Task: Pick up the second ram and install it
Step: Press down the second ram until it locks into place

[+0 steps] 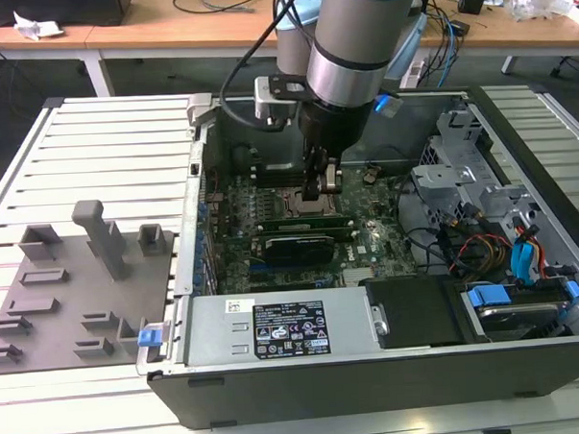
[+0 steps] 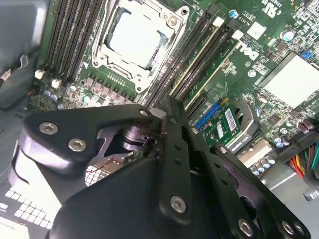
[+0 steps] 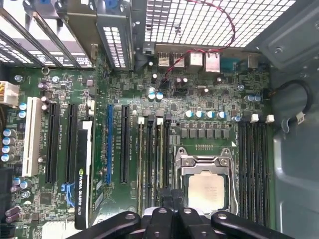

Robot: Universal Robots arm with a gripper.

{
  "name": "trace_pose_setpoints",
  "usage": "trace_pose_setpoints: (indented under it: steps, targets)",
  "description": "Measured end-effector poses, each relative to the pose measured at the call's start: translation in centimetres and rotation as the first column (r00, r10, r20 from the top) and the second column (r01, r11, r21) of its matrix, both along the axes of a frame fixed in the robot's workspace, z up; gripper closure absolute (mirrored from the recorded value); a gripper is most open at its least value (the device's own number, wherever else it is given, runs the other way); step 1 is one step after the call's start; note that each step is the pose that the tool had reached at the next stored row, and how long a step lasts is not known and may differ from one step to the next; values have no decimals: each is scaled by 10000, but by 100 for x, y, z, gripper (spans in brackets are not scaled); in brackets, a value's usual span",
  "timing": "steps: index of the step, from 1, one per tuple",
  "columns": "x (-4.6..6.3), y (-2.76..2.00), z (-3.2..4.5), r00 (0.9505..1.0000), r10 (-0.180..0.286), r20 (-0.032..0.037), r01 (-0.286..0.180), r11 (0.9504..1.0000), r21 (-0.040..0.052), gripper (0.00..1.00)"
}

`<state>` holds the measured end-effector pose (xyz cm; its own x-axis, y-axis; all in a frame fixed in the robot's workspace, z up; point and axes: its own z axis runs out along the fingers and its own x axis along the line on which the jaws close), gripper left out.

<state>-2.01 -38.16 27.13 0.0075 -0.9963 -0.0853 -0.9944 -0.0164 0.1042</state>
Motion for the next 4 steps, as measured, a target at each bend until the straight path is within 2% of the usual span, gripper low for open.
trace_pose_setpoints:
  steps: [4]
  targets:
    - [0, 0, 1, 10000, 0, 0, 0, 10000, 0, 89]
